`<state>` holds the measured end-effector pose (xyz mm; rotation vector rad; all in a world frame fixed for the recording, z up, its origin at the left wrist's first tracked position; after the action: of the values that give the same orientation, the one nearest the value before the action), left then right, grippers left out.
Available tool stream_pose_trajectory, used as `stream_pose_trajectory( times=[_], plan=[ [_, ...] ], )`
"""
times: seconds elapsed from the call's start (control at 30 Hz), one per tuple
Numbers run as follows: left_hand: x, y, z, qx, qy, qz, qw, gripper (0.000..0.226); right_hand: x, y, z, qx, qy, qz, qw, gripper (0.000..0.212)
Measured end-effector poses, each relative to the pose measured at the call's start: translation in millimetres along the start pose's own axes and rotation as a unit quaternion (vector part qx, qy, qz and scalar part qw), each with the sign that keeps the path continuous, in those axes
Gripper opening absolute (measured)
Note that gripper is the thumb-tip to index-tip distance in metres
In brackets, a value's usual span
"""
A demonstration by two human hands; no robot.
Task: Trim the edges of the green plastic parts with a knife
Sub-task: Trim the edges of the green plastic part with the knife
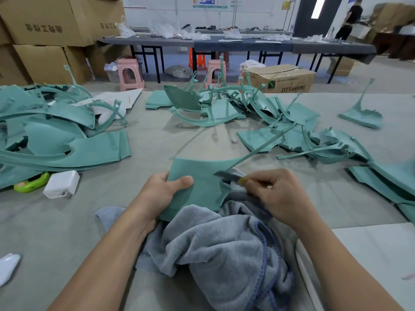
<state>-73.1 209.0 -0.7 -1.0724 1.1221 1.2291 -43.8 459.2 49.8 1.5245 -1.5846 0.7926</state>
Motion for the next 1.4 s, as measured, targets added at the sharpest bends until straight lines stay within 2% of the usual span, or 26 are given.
stream_pose_trajectory(
  times=[0.07, 0.1, 0.27, 0.43, 0.5, 0.57, 0.6, 0.63, 0.7, 0.77, 0.87, 0.93, 1.0, 1.1, 1.23, 1.33, 1.4],
  plan=[
    [-0.5, 0.1, -0.9, -0.008, 0.0, 0.003, 1.0, 0.01, 0.3, 0.7, -8.9, -0.056, 0.002, -0.004, 0.998, 0.024],
    [-0.9, 0.2, -1.3, -0.013, 0.002, 0.004, 1.0, 0.009, 0.9, 0.6, -10.4, -0.053, 0.012, -0.005, 0.999, 0.025],
    [0.3, 0.5, -4.9, -0.014, 0.016, -0.01, 1.0, 0.011, 0.3, -2.8, 7.0, 0.073, 0.029, 0.016, 0.997, 0.016],
    [2.7, 0.6, -6.4, -0.033, 0.011, -0.019, 0.999, 0.014, -0.9, -2.2, 1.6, 0.075, 0.094, 0.028, 0.992, 0.008],
    [2.4, 1.4, -9.0, -0.053, 0.014, -0.014, 0.998, 0.015, 0.6, -4.6, 1.0, 0.068, 0.122, 0.027, 0.99, 0.018],
    [2.4, 0.8, -9.5, -0.059, 0.005, -0.017, 0.998, 0.016, 6.1, -10.3, 10.0, 0.097, 0.09, 0.016, 0.991, 0.023],
    [2.7, 0.2, -8.8, -0.057, -0.001, -0.021, 0.998, 0.016, 7.5, -11.5, 14.2, 0.101, 0.057, 0.012, 0.993, 0.017],
    [3.0, -0.2, -8.1, -0.054, -0.004, -0.025, 0.998, 0.017, 7.3, -10.9, 14.6, 0.086, 0.031, 0.013, 0.996, 0.01],
    [2.7, -0.4, -8.9, -0.061, -0.002, -0.026, 0.998, 0.017, 4.7, -7.0, 4.7, 0.0, 0.002, 0.014, 1.0, 0.025],
    [1.9, -0.3, -10.2, -0.076, -0.008, -0.024, 0.997, 0.016, 7.9, -8.8, -0.1, -0.037, 0.006, 0.006, 0.999, 0.032],
    [2.1, -0.6, -9.8, -0.086, -0.028, -0.029, 0.996, 0.015, 17.5, -15.9, 15.1, 0.018, 0.016, -0.013, 1.0, 0.025],
    [2.6, 0.0, -12.0, -0.095, -0.033, -0.033, 0.994, 0.016, 20.7, -15.9, 15.5, -0.02, -0.011, -0.015, 1.0, 0.028],
    [2.8, 0.6, -15.3, -0.107, -0.038, -0.036, 0.993, 0.018, 19.6, -14.5, 10.4, -0.049, 0.009, -0.003, 0.999, 0.029],
    [3.4, -0.5, -12.6, -0.096, -0.05, -0.043, 0.993, 0.02, 22.9, -18.6, 21.5, 0.015, 0.023, -0.012, 1.0, 0.024],
    [1.3, -0.3, -13.0, -0.106, -0.041, -0.04, 0.993, 0.019, 16.2, -15.4, 3.2, -0.087, 0.04, 0.013, 0.995, 0.026],
    [-0.5, -3.1, -12.0, -0.119, -0.063, -0.046, 0.99, 0.019, 16.2, -15.0, 13.8, -0.008, 0.079, 0.014, 0.997, 0.022],
    [-2.6, -3.9, -12.5, -0.145, -0.093, -0.041, 0.984, 0.016, 10.2, -14.0, 17.0, -0.026, 0.062, 0.041, 0.997, 0.02]
  ],
)
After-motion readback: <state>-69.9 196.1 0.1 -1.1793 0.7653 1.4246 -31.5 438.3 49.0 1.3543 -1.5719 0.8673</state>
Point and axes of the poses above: each hand's wrist, its own y-axis towards the middle knuckle, its own z-axis out of the palm, x = y × z, the point moved 8 cm from there along y, towards the middle knuckle, and after that the axes turned 15 degrees about z, right-handed, at the moved point
